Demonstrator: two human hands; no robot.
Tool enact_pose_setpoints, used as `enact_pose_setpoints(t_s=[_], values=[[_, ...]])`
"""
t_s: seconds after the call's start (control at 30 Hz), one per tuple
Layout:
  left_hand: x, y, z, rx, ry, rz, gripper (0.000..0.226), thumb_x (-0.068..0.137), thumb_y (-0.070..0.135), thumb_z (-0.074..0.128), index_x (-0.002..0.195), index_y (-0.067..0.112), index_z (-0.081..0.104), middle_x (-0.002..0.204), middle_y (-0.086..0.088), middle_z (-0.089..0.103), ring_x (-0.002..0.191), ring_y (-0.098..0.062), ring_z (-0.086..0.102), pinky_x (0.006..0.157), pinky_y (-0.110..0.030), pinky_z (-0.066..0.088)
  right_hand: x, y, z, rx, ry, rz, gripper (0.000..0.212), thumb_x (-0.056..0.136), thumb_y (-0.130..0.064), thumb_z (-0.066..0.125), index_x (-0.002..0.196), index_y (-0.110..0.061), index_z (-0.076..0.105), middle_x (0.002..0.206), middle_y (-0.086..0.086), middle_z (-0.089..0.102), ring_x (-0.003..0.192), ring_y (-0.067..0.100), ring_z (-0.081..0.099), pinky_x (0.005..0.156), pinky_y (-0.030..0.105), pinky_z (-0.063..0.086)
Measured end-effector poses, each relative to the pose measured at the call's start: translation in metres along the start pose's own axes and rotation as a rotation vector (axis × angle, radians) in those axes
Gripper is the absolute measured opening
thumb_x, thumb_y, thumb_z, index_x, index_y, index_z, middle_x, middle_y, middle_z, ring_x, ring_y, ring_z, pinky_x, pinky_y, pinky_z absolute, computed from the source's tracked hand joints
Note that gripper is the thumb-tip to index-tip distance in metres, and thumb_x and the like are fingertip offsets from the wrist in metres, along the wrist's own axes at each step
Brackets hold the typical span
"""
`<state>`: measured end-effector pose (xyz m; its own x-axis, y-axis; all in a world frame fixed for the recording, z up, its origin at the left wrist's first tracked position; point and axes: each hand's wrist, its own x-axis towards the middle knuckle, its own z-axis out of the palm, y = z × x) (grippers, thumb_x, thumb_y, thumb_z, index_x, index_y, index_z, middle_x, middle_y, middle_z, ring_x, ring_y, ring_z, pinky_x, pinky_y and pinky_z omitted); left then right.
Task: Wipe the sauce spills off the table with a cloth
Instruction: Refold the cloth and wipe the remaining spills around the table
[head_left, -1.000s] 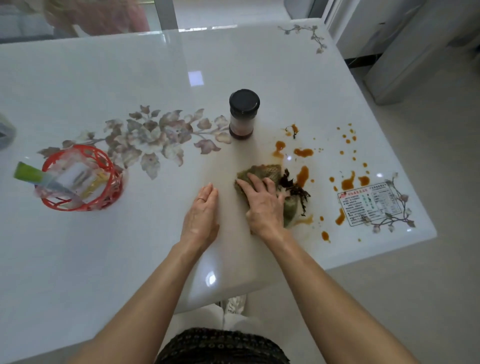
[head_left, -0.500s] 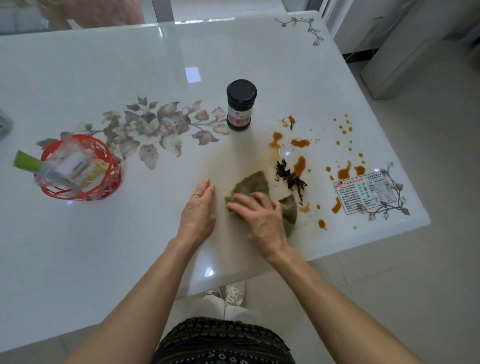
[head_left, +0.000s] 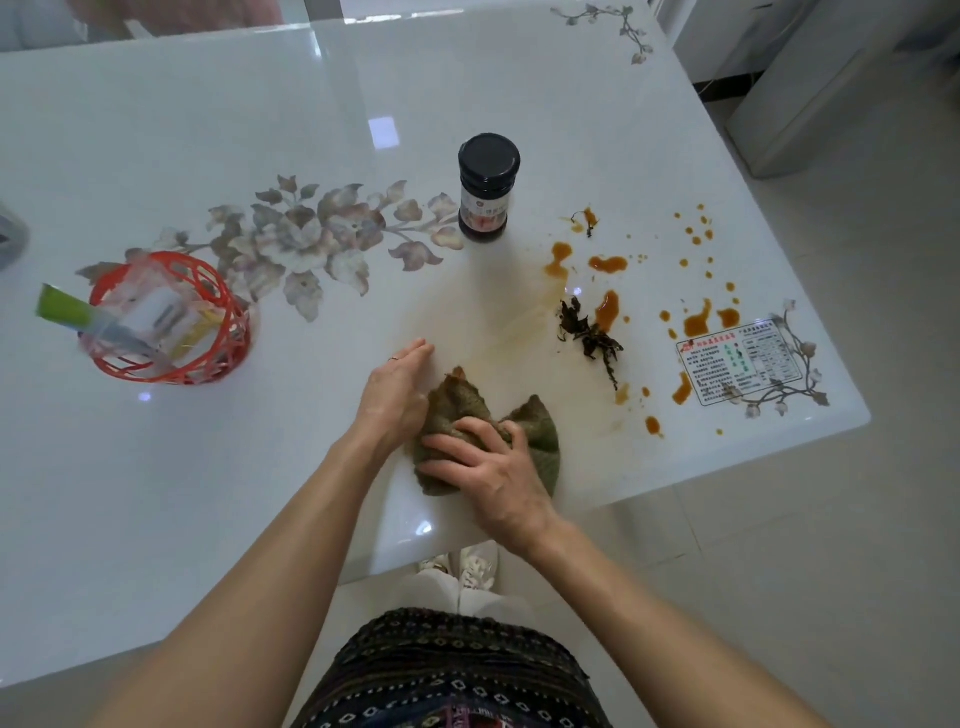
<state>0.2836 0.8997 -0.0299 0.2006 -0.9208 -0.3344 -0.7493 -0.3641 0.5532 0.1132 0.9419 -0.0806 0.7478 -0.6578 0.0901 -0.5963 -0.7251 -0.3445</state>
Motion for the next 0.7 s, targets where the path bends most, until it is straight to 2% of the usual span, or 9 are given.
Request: enact_pose_setpoints(t_s=[0.13,0.17,0.23,0.33,0.4,0.47,0.57,0.6,0.7], values=[[-0.004,-0.003,0.008,0.015,-0.023,0.018,0.067,0.082,-0.012,0.041,0.144,0.01,0.033,0.156,-0.001,0.02,0.143,-0.016,0.02,0.113,-0.019,0.011,-0.015,0.04,-0.006,-0.184,-0.044,-0.174,0.057,0.082,-0.01,0.057,0.133,-0.036,0.052,0.146,-0.01,0.046,0.133,0.024,0.041,0.096,0.048,0.034],[-0.004,-0.005,0.012,0.02,-0.027,0.035,0.068,0.081,-0.013,0.04,0.145,0.01,0.032,0.156,-0.002,0.018,0.143,-0.015,0.017,0.113,-0.018,0.008,-0.016,0.054,-0.013,-0.22,-0.037,-0.131,0.063,0.079,-0.008,0.061,0.134,-0.037,0.05,0.146,-0.01,0.045,0.133,0.025,0.041,0.095,0.048,0.035],[-0.006,-0.007,0.017,0.013,-0.023,0.038,0.071,0.08,-0.015,0.038,0.146,0.009,0.029,0.157,-0.002,0.014,0.145,-0.014,0.012,0.111,-0.016,0.005,-0.01,0.071,-0.025,-0.205,-0.02,0.091,0.072,0.073,0.0,0.066,0.133,-0.038,0.05,0.145,-0.011,0.046,0.132,0.027,0.041,0.095,0.05,0.035],[-0.007,-0.008,0.021,0.02,-0.005,0.044,0.07,0.081,-0.014,0.036,0.147,0.009,0.026,0.157,-0.003,0.011,0.145,-0.015,0.009,0.111,-0.015,0.003,0.006,0.043,-0.029,-0.065,0.027,0.385,0.071,0.065,0.006,0.061,0.125,-0.033,0.059,0.139,-0.009,0.053,0.13,0.029,0.041,0.096,0.057,0.033],[-0.007,-0.008,0.023,0.039,0.007,0.057,0.071,0.082,-0.012,0.038,0.148,0.009,0.023,0.158,-0.004,0.009,0.145,-0.016,0.008,0.111,-0.016,0.002,0.003,0.019,-0.022,-0.027,0.028,0.349,0.069,0.064,0.002,0.063,0.123,-0.032,0.06,0.138,-0.008,0.054,0.128,0.029,0.042,0.096,0.055,0.031],[-0.01,-0.006,0.026,0.057,-0.009,0.054,0.073,0.082,-0.011,0.039,0.148,0.009,0.019,0.158,-0.005,0.007,0.146,-0.017,0.005,0.112,-0.017,0.001,-0.021,0.018,-0.015,-0.071,-0.032,0.159,0.063,0.072,-0.006,0.064,0.128,-0.033,0.056,0.144,-0.009,0.048,0.131,0.026,0.039,0.098,0.051,0.03],[-0.014,-0.003,0.032,0.069,0.003,0.051,0.075,0.08,-0.012,0.038,0.149,0.009,0.017,0.158,-0.006,0.004,0.146,-0.017,0.002,0.113,-0.02,0.001,-0.046,0.064,-0.026,-0.183,-0.107,-0.05,0.061,0.084,-0.01,0.044,0.138,-0.036,0.046,0.151,-0.009,0.039,0.137,0.024,0.036,0.099,0.049,0.033],[-0.015,-0.001,0.035,0.07,0.006,0.051,0.076,0.079,-0.013,0.037,0.149,0.009,0.017,0.158,-0.006,0.003,0.146,-0.018,0.002,0.114,-0.02,0.001,-0.048,0.081,-0.032,-0.211,-0.11,-0.028,0.063,0.083,-0.008,0.043,0.139,-0.036,0.045,0.151,-0.009,0.038,0.137,0.024,0.035,0.099,0.05,0.036],[-0.018,0.003,0.045,0.069,0.035,0.024,0.079,0.076,-0.014,0.037,0.149,0.008,0.016,0.158,-0.009,0.003,0.146,-0.021,0.001,0.114,-0.022,0.001,-0.032,0.1,-0.044,-0.153,-0.029,0.253,0.067,0.075,-0.004,0.05,0.133,-0.036,0.051,0.145,-0.009,0.046,0.134,0.024,0.039,0.093,0.053,0.04]])
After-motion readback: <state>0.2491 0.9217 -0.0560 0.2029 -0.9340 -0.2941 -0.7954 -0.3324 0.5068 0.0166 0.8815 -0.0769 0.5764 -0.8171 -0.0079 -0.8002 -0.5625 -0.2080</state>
